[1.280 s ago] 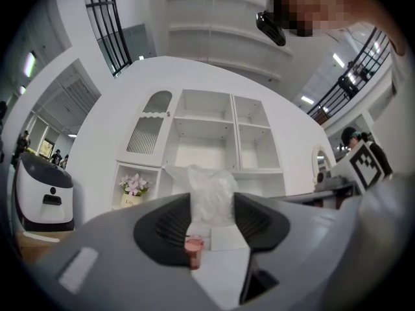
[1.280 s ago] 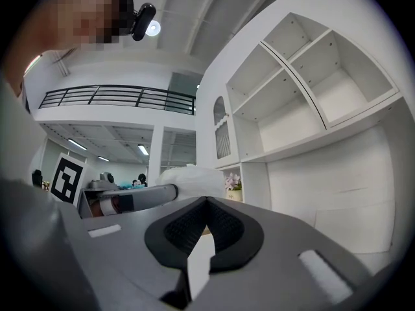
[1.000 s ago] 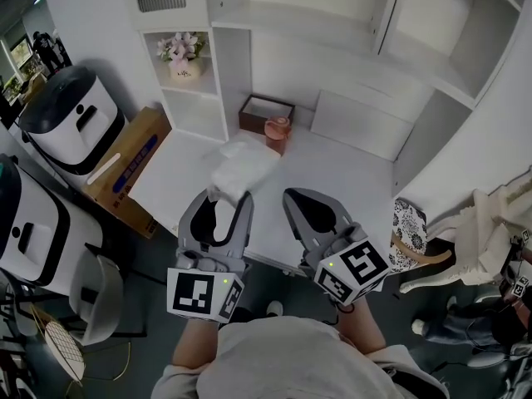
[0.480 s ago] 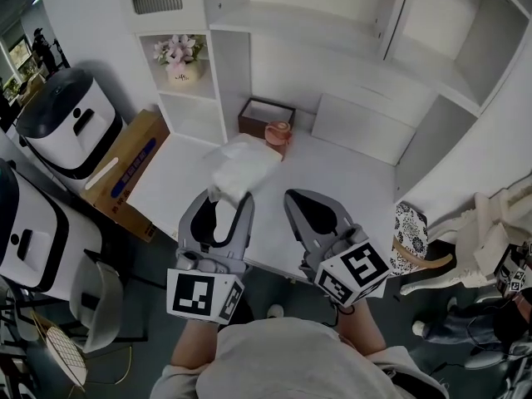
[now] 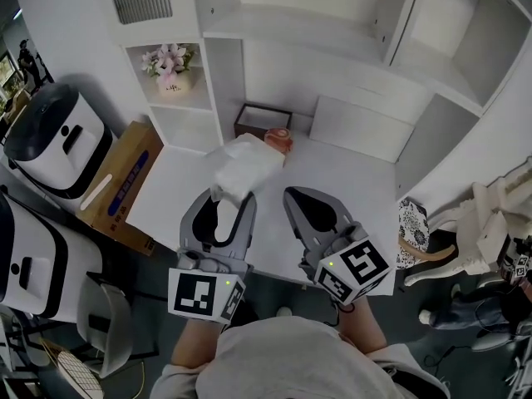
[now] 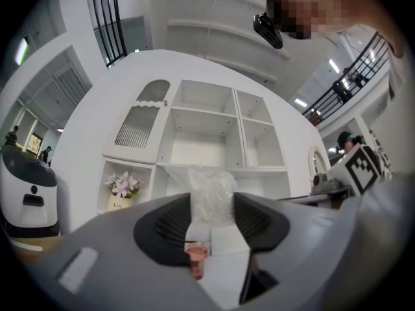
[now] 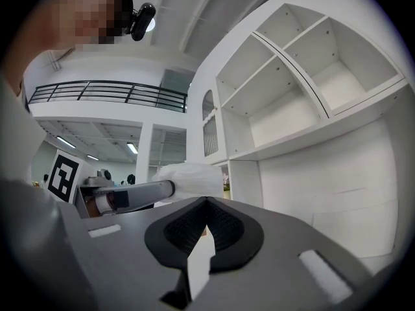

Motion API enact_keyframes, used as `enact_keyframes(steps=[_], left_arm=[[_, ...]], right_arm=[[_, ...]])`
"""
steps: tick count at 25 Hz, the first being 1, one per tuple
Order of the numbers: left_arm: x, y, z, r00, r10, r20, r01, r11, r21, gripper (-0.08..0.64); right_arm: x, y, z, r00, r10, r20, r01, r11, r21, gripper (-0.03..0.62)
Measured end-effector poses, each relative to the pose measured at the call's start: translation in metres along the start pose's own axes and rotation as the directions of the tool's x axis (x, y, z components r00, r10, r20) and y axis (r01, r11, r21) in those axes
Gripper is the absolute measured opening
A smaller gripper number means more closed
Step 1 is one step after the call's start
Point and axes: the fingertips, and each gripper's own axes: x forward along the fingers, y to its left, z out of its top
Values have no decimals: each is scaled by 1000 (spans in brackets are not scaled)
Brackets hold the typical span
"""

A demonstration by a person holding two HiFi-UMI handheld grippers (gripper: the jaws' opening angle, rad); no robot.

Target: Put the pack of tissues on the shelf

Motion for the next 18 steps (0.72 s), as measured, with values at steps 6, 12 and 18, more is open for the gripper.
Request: enact_keyframes(steps=[6,12,18], left_arm=[[14,28,-3,998,-56,-7,56,998,-11,193],[27,49,-6,993,-120,-10,119,993,-24,193],[35,71,-11,986,-166,-16,165,986,-30,193]], right_arm=[[28,2,-1,999,-54,-4,54,999,1,0],[50,1,-5,993,-116,-9,116,993,7,0],[73,6,-8,988,-157,-7,157,988,8,0]])
